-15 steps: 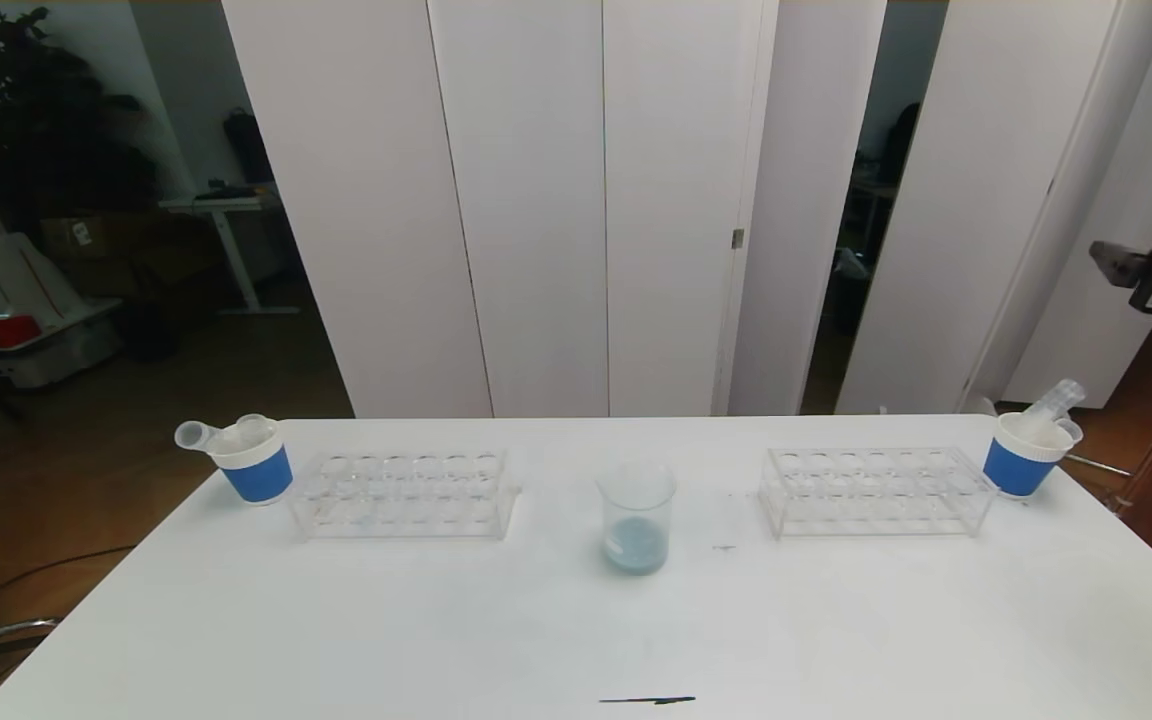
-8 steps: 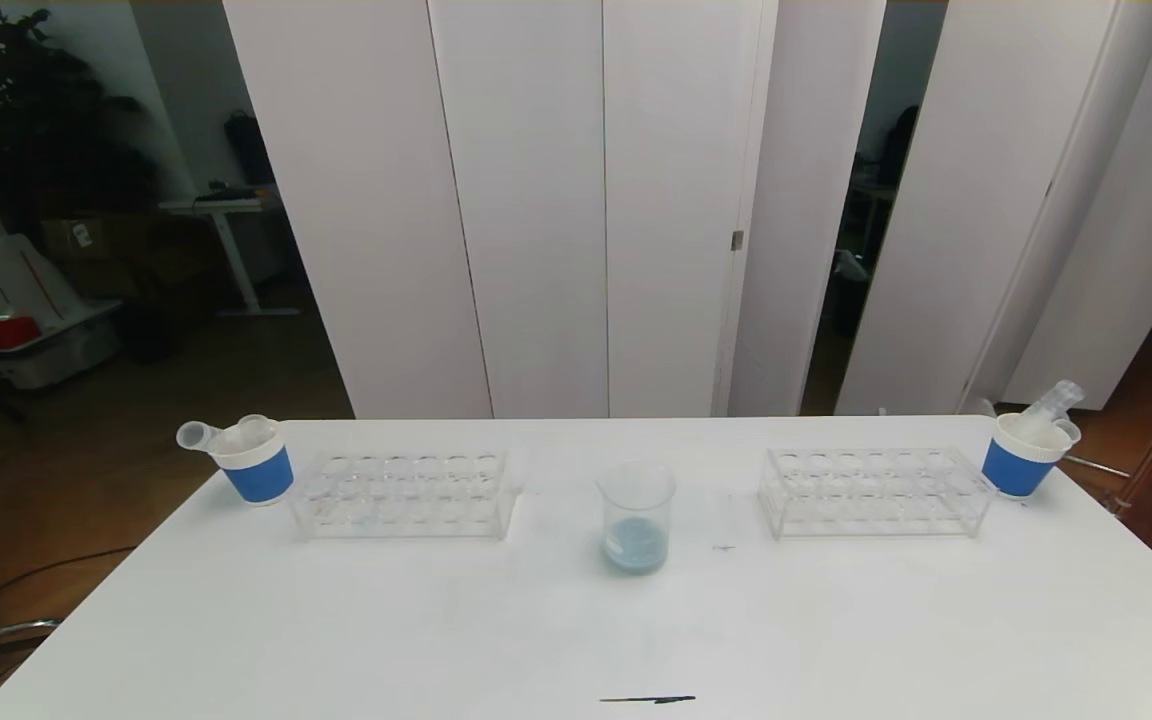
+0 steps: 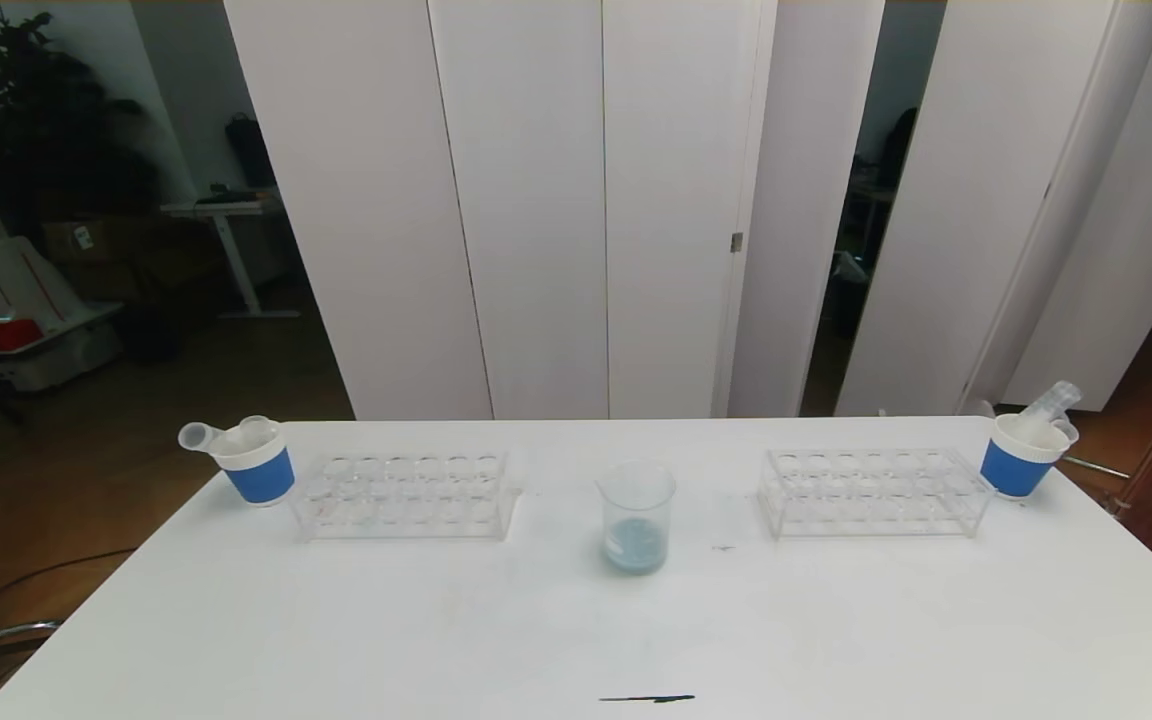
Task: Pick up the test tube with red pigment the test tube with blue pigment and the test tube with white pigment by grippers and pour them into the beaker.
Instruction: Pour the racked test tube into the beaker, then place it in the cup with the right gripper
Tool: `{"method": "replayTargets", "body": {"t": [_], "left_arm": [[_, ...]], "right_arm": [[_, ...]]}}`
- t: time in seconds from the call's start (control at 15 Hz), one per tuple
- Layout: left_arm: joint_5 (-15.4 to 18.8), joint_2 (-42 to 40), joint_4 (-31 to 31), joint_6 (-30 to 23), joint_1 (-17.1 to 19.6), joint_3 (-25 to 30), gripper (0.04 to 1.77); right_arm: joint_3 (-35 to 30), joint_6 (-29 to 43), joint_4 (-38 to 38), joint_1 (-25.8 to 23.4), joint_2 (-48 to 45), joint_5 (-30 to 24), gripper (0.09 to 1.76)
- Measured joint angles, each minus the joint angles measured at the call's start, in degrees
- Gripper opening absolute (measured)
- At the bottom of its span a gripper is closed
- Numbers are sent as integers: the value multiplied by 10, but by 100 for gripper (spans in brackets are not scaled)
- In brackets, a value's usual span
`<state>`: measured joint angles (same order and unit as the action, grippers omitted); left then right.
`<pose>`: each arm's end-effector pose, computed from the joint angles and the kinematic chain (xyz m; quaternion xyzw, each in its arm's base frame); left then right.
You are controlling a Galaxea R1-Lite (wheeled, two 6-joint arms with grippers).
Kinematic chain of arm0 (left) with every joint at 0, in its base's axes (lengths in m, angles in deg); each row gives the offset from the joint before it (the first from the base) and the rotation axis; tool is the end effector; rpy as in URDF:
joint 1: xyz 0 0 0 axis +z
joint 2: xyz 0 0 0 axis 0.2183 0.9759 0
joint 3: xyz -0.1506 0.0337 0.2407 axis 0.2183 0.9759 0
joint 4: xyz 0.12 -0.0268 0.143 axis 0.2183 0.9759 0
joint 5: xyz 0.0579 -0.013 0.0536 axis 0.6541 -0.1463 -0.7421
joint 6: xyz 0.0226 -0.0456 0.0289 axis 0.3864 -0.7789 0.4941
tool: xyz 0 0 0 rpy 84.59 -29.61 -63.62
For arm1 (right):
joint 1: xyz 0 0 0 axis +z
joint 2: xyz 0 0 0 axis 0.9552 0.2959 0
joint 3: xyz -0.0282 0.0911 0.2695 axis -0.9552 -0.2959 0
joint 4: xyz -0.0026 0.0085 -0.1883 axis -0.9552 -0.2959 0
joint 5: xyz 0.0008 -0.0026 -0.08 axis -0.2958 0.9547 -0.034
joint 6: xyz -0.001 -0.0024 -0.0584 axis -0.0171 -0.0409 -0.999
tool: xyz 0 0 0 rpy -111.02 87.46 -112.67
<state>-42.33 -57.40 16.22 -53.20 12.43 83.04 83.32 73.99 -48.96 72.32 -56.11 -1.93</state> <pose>0.0253 -0.0003 0.0759 -0.0001 -0.0020 -0.0031 1.0000 -0.0093 0.0004 0.2142 0.0245 -0.0212 -0.0009 0.9995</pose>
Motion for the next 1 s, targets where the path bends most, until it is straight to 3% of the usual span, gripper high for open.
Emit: {"method": "replayTargets", "body": {"t": [0.2,0.47,0.67,1.0], "left_arm": [[0,0,0,0,0,0,175],[0,0,0,0,0,0,175],[0,0,0,0,0,0,175],[0,0,0,0,0,0,175]], "right_arm": [[-150,-12,10,5,-88,10,175],[-286,-18,112,5,-135,23,175],[-336,-35,133,4,-144,11,175],[-347,-36,135,4,-145,7,175]]}}
